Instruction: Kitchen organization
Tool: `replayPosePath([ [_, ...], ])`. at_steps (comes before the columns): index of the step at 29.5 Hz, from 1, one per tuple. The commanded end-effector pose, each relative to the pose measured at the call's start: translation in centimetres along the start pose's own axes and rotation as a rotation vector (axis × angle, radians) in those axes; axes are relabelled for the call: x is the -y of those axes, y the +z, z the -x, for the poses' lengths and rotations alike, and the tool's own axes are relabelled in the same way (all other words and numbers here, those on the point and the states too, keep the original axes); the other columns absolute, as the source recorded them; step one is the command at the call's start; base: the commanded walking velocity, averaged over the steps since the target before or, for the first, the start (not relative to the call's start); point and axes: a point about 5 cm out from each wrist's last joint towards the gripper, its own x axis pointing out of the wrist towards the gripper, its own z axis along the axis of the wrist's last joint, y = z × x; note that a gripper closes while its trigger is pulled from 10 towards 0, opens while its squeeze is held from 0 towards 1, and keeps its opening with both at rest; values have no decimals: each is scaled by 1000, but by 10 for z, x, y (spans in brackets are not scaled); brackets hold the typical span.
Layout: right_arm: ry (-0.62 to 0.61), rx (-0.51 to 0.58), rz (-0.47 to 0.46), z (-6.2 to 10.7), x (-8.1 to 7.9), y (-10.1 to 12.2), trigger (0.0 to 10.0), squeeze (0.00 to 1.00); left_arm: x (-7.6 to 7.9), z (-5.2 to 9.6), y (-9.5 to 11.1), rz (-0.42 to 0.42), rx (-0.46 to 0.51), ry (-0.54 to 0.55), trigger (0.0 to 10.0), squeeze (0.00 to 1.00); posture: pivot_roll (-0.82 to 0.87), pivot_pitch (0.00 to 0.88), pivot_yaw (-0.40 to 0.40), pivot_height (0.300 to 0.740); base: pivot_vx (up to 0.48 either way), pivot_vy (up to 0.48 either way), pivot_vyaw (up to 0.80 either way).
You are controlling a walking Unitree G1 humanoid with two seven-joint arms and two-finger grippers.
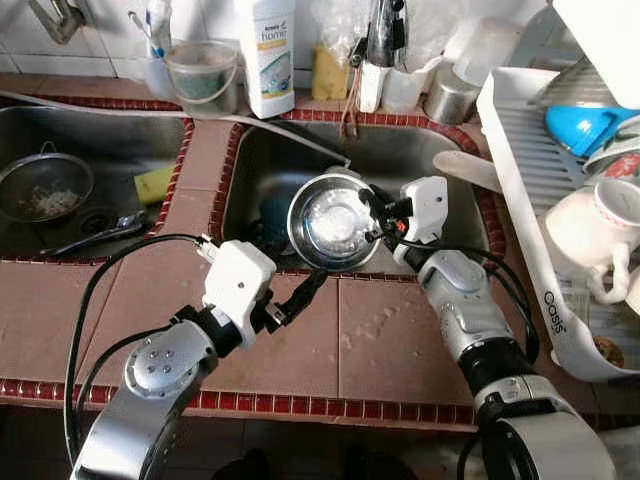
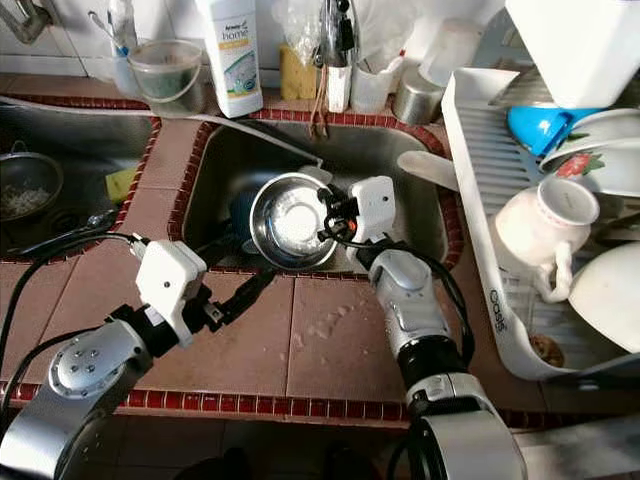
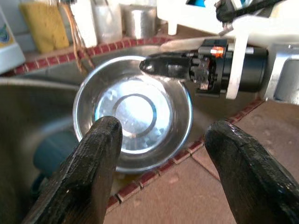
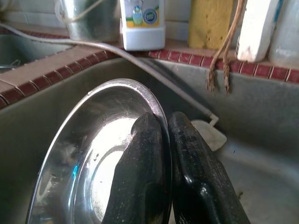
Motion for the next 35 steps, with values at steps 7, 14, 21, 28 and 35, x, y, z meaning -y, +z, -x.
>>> replayPosePath([
  [7, 5, -20, -21, -1, 2, -4, 10000, 0, 13, 4, -1, 17, -24, -35, 10000, 0, -23, 284, -30, 740, 0, 0, 0],
  [14, -1, -39, -41, -1, 4, -7, 10000, 1000, 8, 2, 4, 11, -12, -27, 10000, 0, -26, 283, -29, 740, 0, 0, 0],
  [21, -2, -50, -39, 2, 6, -11, 10000, 1000, 10, 2, 5, 14, -9, -36, 10000, 0, -28, 284, -24, 740, 0, 0, 0],
  [28, 4, -47, -51, 6, 6, -14, 10000, 1000, 9, 3, 6, 14, -10, -35, 10000, 0, -29, 284, -24, 740, 0, 0, 0],
  [35, 22, 76, 38, 10, 5, 1, 10000, 1000, 3, 1, 8, 33, 17, 7, 10000, 0, -28, 267, -24, 740, 0, 0, 0],
])
